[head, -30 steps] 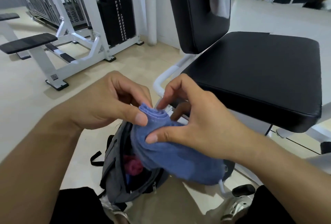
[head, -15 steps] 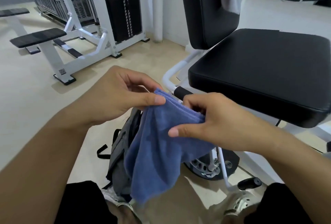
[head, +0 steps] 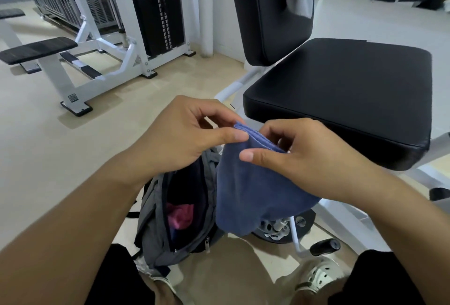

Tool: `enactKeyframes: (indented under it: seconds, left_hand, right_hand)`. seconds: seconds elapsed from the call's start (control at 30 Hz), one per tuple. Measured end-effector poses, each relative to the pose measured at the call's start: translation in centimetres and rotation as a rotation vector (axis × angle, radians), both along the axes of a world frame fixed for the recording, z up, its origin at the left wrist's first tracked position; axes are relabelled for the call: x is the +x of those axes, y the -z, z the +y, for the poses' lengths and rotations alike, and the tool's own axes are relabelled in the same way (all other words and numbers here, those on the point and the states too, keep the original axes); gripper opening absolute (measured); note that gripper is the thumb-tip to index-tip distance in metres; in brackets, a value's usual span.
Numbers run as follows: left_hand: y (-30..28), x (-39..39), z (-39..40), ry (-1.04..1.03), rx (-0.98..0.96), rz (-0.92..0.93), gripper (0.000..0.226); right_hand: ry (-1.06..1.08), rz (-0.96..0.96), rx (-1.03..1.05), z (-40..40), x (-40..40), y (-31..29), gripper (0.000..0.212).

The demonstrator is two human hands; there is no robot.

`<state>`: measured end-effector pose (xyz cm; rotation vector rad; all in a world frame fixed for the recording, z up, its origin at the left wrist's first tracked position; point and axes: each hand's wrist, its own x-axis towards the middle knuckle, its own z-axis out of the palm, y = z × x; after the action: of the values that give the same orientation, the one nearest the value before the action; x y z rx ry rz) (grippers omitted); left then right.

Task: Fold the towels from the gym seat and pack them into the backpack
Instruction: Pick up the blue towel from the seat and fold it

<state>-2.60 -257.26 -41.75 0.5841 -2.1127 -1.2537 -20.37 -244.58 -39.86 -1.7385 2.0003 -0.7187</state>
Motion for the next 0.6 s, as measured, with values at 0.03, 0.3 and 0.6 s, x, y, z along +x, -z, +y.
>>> enactKeyframes:
  seconds: [0.03,0.3,0.6]
  left_hand:
    - [0.1,-0.3,0.2,-0.006,-0.007,0.011,0.022]
    - [1.4,-0.7,0.5,0.166,0.132,-0.158,0.055]
    - [3.2,-1.2,0.5,0.317,0.293,-0.349,0.035]
  right_hand:
    - [-0.008,0.012,-0.014,-0.1,0.2,0.4,0.044]
    - [-0.042,-0.084,-0.152,0.0,-0.3,-0.5,0.025]
    - [-0.008,-0.552,-0.115,0.8,-3.0,-3.1,0.035]
